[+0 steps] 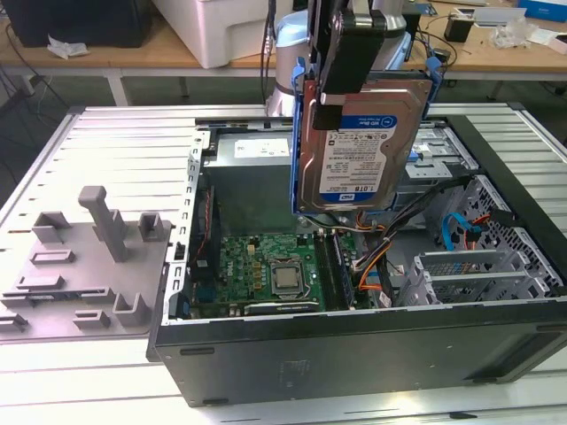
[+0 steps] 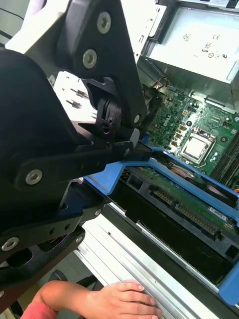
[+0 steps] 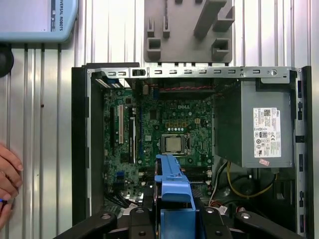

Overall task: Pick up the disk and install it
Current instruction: 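Insert the disk into the insertion slot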

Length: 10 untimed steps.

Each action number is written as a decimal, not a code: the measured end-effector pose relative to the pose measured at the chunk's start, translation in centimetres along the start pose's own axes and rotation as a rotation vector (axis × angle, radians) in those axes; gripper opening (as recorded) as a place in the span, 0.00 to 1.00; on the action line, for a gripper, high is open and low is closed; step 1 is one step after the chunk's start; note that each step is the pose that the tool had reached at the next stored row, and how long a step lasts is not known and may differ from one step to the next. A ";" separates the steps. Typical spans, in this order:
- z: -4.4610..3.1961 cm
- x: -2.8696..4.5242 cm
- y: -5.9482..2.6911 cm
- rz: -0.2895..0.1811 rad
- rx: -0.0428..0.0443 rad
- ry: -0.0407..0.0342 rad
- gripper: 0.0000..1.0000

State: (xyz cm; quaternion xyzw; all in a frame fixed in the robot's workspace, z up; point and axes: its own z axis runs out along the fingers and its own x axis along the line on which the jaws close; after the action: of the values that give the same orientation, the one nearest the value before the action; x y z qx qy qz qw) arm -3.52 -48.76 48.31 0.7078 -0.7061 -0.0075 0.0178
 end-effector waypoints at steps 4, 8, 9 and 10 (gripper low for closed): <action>-0.01 0.07 -0.22 0.000 -0.0001 0.0002 0.37; -0.02 0.13 -0.54 0.000 -0.0001 0.0002 0.37; -0.02 0.14 -0.55 0.000 -0.0001 0.0001 0.37; -0.02 0.14 -0.55 0.000 -0.0001 0.0001 0.37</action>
State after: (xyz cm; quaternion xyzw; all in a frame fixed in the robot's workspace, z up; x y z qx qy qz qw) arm -2.97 -48.90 48.31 0.7077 -0.7062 -0.0074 0.0179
